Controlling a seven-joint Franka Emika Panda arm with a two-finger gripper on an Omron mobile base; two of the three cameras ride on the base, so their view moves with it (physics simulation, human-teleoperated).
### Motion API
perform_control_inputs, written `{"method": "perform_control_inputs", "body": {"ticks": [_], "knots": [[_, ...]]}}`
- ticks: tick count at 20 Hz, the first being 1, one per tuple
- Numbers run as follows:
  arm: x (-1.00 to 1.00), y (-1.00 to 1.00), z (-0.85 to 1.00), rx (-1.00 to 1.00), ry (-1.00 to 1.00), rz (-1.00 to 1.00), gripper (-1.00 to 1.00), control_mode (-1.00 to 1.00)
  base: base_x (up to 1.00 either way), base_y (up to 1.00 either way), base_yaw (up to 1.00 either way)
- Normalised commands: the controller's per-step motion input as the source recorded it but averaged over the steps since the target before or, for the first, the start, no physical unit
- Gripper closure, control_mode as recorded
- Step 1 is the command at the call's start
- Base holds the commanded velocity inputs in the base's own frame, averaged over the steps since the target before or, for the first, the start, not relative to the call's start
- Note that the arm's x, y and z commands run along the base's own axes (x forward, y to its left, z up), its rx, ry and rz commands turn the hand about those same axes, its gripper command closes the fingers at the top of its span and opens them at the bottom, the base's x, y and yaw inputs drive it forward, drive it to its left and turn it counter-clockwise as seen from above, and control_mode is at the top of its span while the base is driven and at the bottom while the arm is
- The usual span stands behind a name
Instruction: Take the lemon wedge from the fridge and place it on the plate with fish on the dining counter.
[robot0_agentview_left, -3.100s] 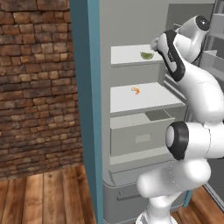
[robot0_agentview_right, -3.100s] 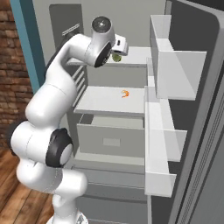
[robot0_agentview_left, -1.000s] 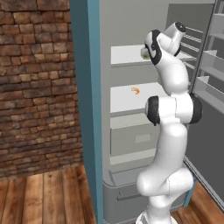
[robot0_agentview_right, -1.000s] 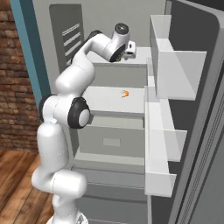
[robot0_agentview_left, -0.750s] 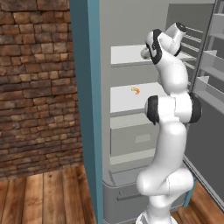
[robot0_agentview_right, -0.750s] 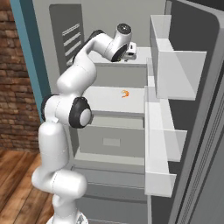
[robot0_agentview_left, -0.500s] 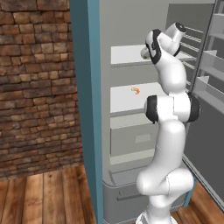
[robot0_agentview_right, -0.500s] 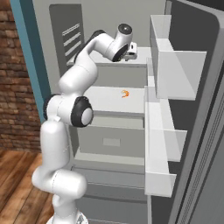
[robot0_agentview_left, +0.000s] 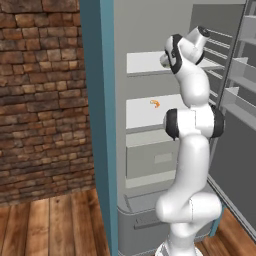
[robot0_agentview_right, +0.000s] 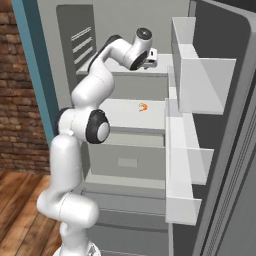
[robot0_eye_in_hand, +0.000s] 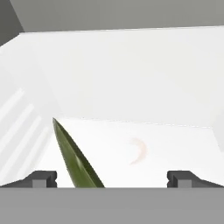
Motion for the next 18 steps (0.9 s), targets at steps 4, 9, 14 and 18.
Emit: {"method": "perform_control_inputs", "body": {"ticks": [4, 9, 14, 18], "knots": [[0.07, 0.00, -0.13, 0.00, 0.00, 0.01, -1.00, -1.00, 0.00, 0.00, 0.00], [0.00, 0.02, -0.09, -0.01, 0.01, 0.00, 1.00, -1.00, 0.00, 0.00, 0.00], [0.00, 0.00, 0.00, 0.00, 0.00, 0.00, 1.00, -1.00, 0.00, 0.00, 0.00], [0.00, 0.00, 0.00, 0.00, 0.00, 0.00, 1.00, -1.00, 0.00, 0.00, 0.00]]}}
